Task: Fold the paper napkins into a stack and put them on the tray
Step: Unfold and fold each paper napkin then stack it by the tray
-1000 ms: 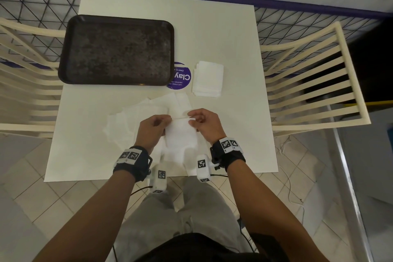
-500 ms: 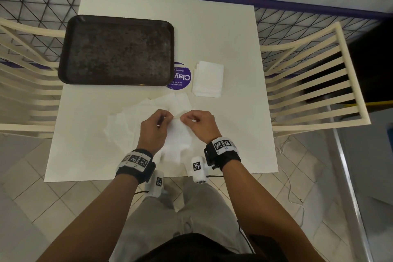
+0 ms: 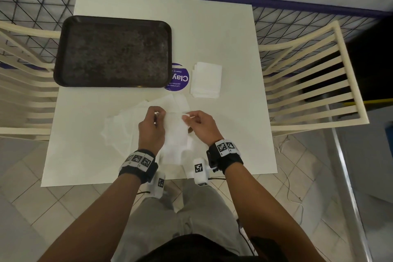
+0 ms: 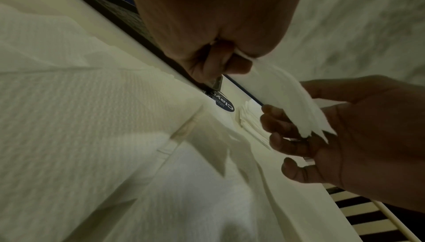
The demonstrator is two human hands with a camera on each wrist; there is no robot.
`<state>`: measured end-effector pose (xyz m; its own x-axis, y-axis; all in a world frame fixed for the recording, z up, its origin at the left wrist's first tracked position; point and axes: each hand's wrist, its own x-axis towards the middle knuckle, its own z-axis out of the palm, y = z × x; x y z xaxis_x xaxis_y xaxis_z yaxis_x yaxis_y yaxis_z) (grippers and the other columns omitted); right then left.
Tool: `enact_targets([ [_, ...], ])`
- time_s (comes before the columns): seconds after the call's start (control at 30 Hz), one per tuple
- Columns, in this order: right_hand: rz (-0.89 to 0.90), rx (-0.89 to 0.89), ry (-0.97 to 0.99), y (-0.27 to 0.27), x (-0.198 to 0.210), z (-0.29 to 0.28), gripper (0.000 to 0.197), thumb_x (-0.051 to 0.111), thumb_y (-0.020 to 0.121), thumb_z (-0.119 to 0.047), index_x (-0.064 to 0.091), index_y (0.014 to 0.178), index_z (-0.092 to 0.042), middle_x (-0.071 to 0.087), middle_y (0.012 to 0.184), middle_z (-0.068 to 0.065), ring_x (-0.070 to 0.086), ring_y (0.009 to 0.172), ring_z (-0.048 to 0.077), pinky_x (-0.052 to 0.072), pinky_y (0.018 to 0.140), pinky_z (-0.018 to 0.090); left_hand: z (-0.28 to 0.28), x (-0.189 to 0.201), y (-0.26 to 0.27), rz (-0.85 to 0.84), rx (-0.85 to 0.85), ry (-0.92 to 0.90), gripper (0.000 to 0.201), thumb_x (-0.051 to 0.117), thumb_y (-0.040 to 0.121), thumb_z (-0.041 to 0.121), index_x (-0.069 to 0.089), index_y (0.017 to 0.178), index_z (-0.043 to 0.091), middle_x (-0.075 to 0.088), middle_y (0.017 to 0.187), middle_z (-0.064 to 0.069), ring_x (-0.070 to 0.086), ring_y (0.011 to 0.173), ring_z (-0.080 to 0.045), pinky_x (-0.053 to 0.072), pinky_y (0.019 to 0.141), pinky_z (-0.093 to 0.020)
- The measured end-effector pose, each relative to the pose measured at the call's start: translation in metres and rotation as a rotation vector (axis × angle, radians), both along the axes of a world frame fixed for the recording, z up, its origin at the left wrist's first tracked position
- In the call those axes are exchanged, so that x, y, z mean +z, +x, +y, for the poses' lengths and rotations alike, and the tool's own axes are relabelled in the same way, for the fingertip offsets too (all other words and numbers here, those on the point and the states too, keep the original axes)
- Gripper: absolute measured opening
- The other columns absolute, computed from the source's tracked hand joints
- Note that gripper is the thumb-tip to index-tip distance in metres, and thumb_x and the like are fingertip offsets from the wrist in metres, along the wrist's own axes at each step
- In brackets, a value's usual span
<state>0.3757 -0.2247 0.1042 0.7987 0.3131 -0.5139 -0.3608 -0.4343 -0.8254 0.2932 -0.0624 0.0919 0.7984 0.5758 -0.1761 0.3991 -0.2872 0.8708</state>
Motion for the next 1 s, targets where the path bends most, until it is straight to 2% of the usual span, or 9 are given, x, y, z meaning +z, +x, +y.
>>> enact_targets([
  [0.13, -0.021, 0.210, -0.120, -0.003, -0.004, 0.002, 0.023, 0.067, 0.086, -0.029, 0.069, 0.092, -0.007, 0.075, 0.078, 0.007, 0.072, 0.080, 0.023, 0.056, 0.081, 0.038, 0.000, -0.001, 0.007, 0.023, 0.027, 0.003, 0.014, 0.047, 0.110, 0.022, 0.059, 0.114, 0.017, 0.064, 0.081, 0.003, 0.056, 0.064, -0.007, 0.038, 0.054, -0.007],
  [0.27, -0.063, 0.191, -0.126, 0.005, -0.003, 0.003, 0.014, 0.064, 0.088, -0.014, 0.065, 0.092, 0.000, 0.071, 0.082, 0.020, 0.070, 0.065, 0.021, 0.057, 0.065, 0.027, 0.000, 0.000, 0.014, 0.039, 0.063, -0.011, 0.016, 0.047, 0.110, 0.028, 0.058, 0.117, 0.018, 0.065, 0.081, 0.006, 0.059, 0.067, -0.007, 0.041, 0.056, -0.010],
  [0.33, -0.109, 0.161, -0.160, 0.022, -0.005, 0.001, 0.015, 0.065, 0.091, -0.013, 0.062, 0.092, 0.001, 0.070, 0.083, 0.021, 0.071, 0.063, 0.024, 0.059, 0.067, 0.032, 0.001, -0.001, 0.015, 0.060, 0.064, -0.047, 0.019, 0.045, 0.110, 0.035, 0.055, 0.119, 0.022, 0.066, 0.078, 0.006, 0.064, 0.066, -0.013, 0.051, 0.060, -0.024],
  [0.43, -0.205, 0.057, -0.190, 0.063, -0.007, -0.004, 0.008, 0.069, 0.092, -0.016, 0.063, 0.094, -0.011, 0.071, 0.085, 0.004, 0.071, 0.079, 0.024, 0.062, 0.075, 0.039, 0.005, -0.008, 0.015, 0.114, 0.015, -0.101, 0.022, 0.042, 0.110, 0.042, 0.054, 0.122, 0.027, 0.071, 0.077, 0.001, 0.066, 0.064, -0.019, 0.057, 0.063, -0.039],
  [0.63, -0.192, -0.127, -0.208, 0.154, 0.001, -0.013, 0.020, 0.072, 0.092, -0.015, 0.064, 0.109, -0.008, 0.073, 0.105, 0.011, 0.073, 0.087, 0.030, 0.051, 0.050, 0.015, 0.011, -0.022, 0.004, 0.228, -0.069, -0.123, 0.024, 0.045, 0.109, 0.041, 0.059, 0.120, 0.025, 0.074, 0.078, 0.002, 0.070, 0.063, -0.022, 0.063, 0.070, -0.045],
  [0.77, -0.166, -0.172, -0.285, 0.186, -0.013, -0.017, 0.018, 0.072, 0.092, -0.015, 0.065, 0.107, -0.009, 0.073, 0.107, 0.012, 0.074, 0.086, 0.031, 0.047, 0.044, 0.012, 0.013, -0.027, 0.003, 0.285, -0.032, -0.137, 0.024, 0.046, 0.108, 0.039, 0.060, 0.120, 0.023, 0.074, 0.079, 0.002, 0.071, 0.066, -0.024, 0.062, 0.070, -0.041],
  [0.83, -0.158, -0.167, -0.352, 0.193, -0.020, -0.019, 0.012, 0.071, 0.091, -0.017, 0.065, 0.101, -0.013, 0.074, 0.106, 0.010, 0.074, 0.084, 0.031, 0.053, 0.051, 0.016, 0.014, -0.028, 0.003, 0.299, -0.027, -0.120, 0.024, 0.046, 0.108, 0.038, 0.061, 0.119, 0.023, 0.074, 0.078, 0.004, 0.071, 0.066, -0.022, 0.059, 0.067, -0.036],
  [0.9, -0.160, -0.135, -0.425, 0.196, -0.028, -0.021, 0.011, 0.073, 0.089, -0.021, 0.063, 0.092, -0.018, 0.075, 0.100, 0.007, 0.074, 0.087, 0.030, 0.059, 0.076, 0.027, 0.015, -0.028, 0.003, 0.308, -0.023, -0.114, 0.023, 0.047, 0.108, 0.037, 0.062, 0.118, 0.024, 0.074, 0.077, 0.004, 0.071, 0.067, -0.021, 0.060, 0.069, -0.037],
  [1.0, -0.193, -0.122, -0.499, 0.194, -0.032, -0.022, 0.015, 0.075, 0.086, -0.024, 0.066, 0.094, -0.016, 0.074, 0.106, 0.006, 0.070, 0.101, 0.027, 0.052, 0.096, 0.030, 0.018, -0.032, 0.005, 0.323, -0.020, -0.117, 0.018, 0.049, 0.107, 0.036, 0.062, 0.114, 0.026, 0.074, 0.076, 0.006, 0.072, 0.069, -0.022, 0.061, 0.074, -0.042],
])
